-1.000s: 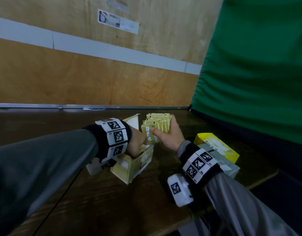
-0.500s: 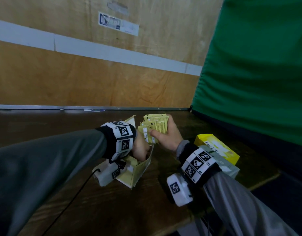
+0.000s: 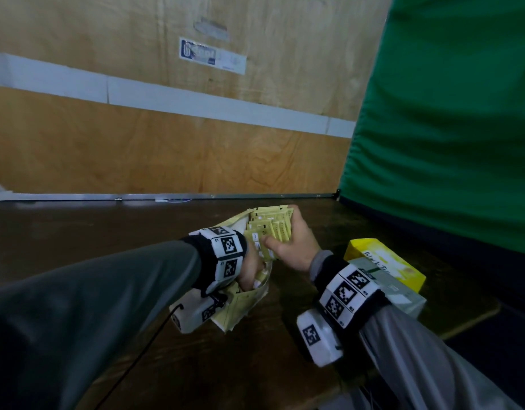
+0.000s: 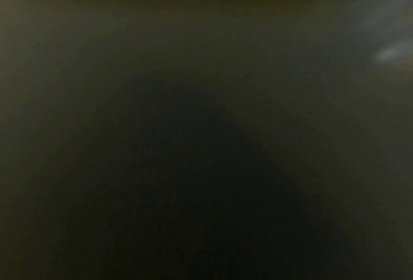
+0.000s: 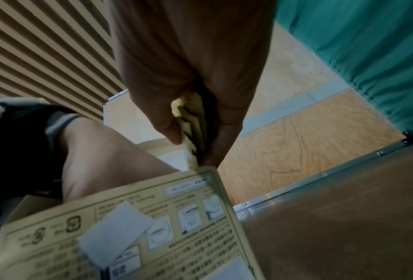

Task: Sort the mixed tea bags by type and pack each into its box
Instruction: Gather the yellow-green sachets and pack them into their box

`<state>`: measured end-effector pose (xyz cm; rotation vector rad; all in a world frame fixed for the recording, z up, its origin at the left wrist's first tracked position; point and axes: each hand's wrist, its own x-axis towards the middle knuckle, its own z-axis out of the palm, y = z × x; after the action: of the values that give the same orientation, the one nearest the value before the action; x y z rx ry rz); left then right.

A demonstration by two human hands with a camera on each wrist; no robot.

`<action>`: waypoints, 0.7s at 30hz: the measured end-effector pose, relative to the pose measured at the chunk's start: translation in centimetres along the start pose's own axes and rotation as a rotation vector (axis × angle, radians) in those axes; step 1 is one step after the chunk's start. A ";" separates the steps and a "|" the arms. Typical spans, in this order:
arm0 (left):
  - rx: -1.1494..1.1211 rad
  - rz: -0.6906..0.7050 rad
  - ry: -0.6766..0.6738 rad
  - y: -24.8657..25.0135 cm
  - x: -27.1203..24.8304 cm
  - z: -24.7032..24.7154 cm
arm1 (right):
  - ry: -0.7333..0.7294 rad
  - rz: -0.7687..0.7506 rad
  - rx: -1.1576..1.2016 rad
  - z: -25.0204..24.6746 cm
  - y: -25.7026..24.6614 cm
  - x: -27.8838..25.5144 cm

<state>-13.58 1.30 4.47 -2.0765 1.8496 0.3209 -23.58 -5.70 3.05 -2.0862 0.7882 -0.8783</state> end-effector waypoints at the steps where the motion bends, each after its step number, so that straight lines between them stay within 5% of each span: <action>1: 0.069 -0.013 -0.051 0.2 0.2 -0.1 | 0.001 -0.004 -0.015 0.0 0.0 0.0; 8: 0.133 0.067 -0.132 -0.9 0.8 -0.4 | -0.030 0.004 -0.039 -0.4 -0.3 -0.1; 12: -0.113 0.147 -0.075 -2.4 0.2 -0.5 | 0.001 0.009 -0.058 -0.9 0.0 -0.2; 16: -0.297 0.187 -0.214 -3.0 -0.4 -1.2 | 0.006 0.028 -0.060 -1.1 0.0 -0.3; 21: -0.188 0.227 -0.029 -3.3 -3.5 -1.7 | -0.047 0.042 -0.133 -1.7 -0.6 -0.1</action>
<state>-10.89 4.16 7.75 -1.9653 2.1139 0.6002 -24.79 -5.91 4.37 -2.1896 0.8830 -0.7697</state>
